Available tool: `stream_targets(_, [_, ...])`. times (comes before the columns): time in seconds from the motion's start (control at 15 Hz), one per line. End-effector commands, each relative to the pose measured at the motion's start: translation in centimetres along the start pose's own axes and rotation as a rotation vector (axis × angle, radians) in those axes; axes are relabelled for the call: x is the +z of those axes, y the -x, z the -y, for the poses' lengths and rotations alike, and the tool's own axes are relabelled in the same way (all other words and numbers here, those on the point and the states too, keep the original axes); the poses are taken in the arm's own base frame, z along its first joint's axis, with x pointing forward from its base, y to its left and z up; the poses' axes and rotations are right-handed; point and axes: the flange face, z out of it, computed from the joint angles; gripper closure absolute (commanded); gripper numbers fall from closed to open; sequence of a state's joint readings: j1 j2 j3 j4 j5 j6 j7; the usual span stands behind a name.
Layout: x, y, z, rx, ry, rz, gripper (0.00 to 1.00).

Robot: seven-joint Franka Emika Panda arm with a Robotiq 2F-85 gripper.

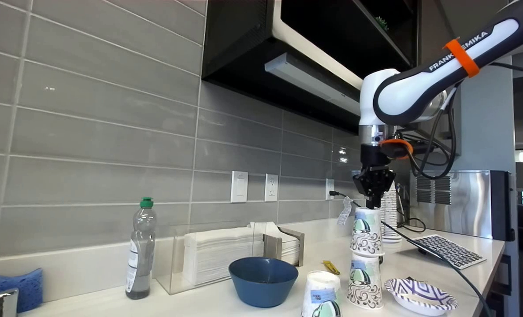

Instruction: Sport stack the cups on the left onto the two cups on the right

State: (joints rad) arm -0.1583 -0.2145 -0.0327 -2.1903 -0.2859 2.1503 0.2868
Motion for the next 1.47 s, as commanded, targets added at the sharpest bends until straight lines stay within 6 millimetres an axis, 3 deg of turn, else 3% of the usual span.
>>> stream_targets(0.0, [-0.4,-0.2,-0.3,-0.007,0.020,-0.029,0.45])
stream_targets(0.4, [-3.1,1.3,0.5,0.019,0.019,-0.041,0.02])
stream_targets(0.6, [-5.5,2.3,2.1,0.000,0.001,-0.073,0.00])
stream_targets(0.8, [-6.8,3.5,5.4,-0.078,-0.076,-0.077,0.00])
stream_targets(1.13, [-6.8,4.9,12.6,-0.254,-0.239,-0.046,0.00])
stream_targets(1.27, [-5.7,5.6,14.9,-0.334,-0.291,-0.014,0.00])
stream_targets(1.33, [-5.0,5.8,15.4,-0.363,-0.273,0.001,0.00])
stream_targets(1.4, [-6.1,5.8,14.4,-0.312,-0.247,-0.012,0.00])
